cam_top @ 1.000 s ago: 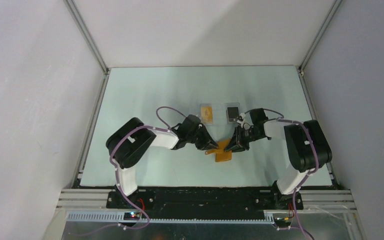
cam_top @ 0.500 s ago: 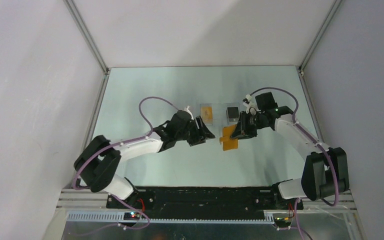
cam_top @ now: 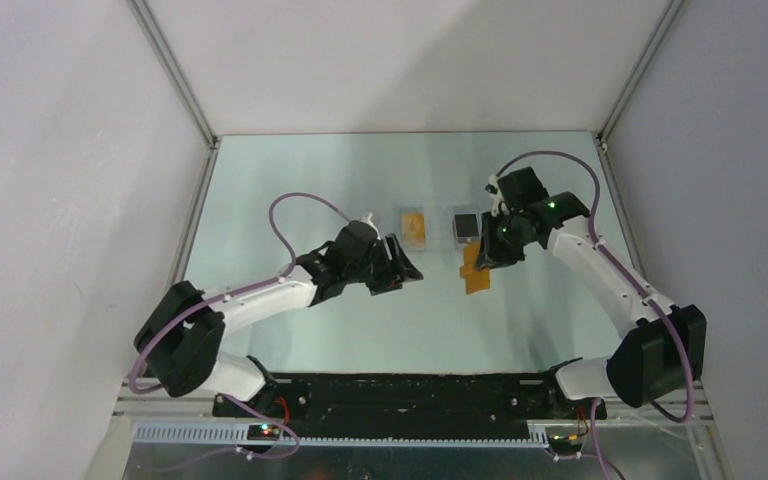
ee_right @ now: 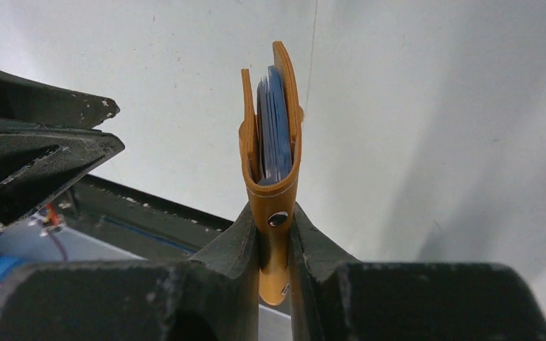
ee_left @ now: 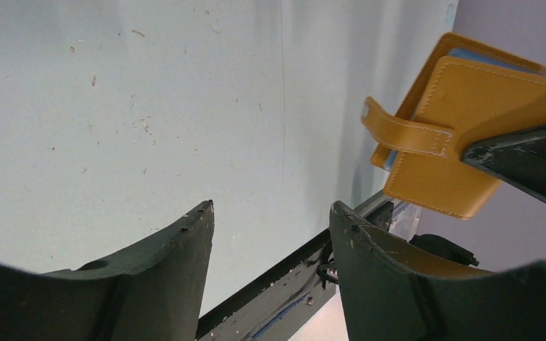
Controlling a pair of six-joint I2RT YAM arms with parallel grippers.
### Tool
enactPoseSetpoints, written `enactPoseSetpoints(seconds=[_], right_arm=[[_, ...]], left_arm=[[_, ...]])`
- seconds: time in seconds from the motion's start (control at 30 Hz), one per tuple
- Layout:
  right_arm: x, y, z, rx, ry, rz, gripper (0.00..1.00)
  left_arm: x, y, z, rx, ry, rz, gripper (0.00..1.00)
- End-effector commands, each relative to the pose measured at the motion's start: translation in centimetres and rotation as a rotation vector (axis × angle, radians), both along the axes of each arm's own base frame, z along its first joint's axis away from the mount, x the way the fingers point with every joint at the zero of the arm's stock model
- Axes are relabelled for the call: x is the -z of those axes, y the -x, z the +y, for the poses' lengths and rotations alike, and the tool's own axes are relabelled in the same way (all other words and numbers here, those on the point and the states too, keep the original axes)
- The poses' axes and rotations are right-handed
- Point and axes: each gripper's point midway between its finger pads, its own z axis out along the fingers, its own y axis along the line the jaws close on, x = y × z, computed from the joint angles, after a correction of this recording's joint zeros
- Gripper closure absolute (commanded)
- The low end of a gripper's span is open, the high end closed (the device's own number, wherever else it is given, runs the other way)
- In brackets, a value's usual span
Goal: Put the credit cards into the card holder
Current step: Turn over the card holder at the center of the board.
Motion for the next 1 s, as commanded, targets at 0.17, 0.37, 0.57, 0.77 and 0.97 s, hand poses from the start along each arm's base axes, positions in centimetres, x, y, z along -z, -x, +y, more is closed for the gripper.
enactPoseSetpoints(seconds=[0.17,0.37,0.57,0.77,0.97], right_arm=[[-0.7,-0.3,-3.0,-0.008,0.502,-0.123,0.9],[1.0,-0.5,-2.8,-0.054,0.746,-0.16,0.92],[2.9,-0.3,-1.3,-0.108,0.894,-0.22,0.92],[6.2,0.8,1.3,-0.191,0.96,-0.26,0.77],[8.6,2.8,3.4,-0.288,1.003,-0.263,0.42]], left_arm=[[-1.4,-0.6,3.3,-0.096,0.02,-0.06,0.35],[-1.3,-0.2,5.6,-0.136,0.024,-0.059,0.35],[-0.1,0.4,7.8,-0.174,0.021,-0.046,0.35],[1.0,0.9,10.0,-0.226,0.019,-0.04,0.35],[1.3,1.4,11.2,-0.243,0.036,-0.042,0.35]])
